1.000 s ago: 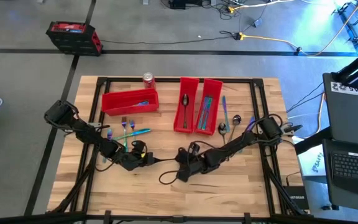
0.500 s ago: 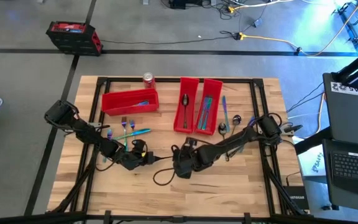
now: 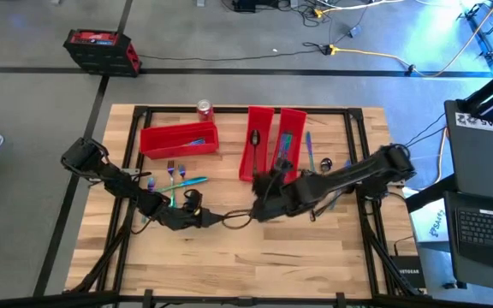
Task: Sort silverware
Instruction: Put the black spoon into the middle red bin
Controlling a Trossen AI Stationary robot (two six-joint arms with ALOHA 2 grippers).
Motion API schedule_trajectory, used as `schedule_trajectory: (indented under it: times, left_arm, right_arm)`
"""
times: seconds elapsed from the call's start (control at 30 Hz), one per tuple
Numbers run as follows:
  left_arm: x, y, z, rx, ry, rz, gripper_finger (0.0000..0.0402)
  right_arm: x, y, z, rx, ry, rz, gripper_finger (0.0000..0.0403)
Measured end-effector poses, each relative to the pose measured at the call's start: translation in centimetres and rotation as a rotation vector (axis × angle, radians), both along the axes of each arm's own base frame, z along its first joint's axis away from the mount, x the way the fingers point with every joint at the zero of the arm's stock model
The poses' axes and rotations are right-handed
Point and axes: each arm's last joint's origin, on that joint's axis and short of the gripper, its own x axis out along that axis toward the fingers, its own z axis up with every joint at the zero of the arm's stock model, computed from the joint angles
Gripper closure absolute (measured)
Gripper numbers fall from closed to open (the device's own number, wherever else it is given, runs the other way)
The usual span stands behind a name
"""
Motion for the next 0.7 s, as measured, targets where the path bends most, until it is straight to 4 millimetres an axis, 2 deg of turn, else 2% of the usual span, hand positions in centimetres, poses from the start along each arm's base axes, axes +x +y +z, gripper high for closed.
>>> schedule_trajectory:
  times: [0.1, 0.27, 0.5, 0.7]
  left_arm:
    - [0.0, 0.1, 0.1, 0.003, -0.008, 0.023, 0.0401]
    - [0.3, 0.6, 0.9, 0.046, -0.056, 0.023, 0.0401]
    - [1.1, 2.0, 2.1, 0.107, -0.142, 0.07, 0.0401]
    - [1.4, 3.2, 2.1, 0.152, -0.14, 0.233, 0.0401]
  right_arm:
    - [-0.9, -0.6, 1.6, -0.075, -0.112, -0.091, 0.0269]
    - [-1.6, -1.0, 3.0, -0.17, -0.226, -0.171, 0.0269]
    - [-1.7, -1.5, 3.1, -0.22, -0.278, -0.231, 0.0269]
    - [-2.4, -1.7, 2.9, -0.2, -0.323, -0.305, 0.0269]
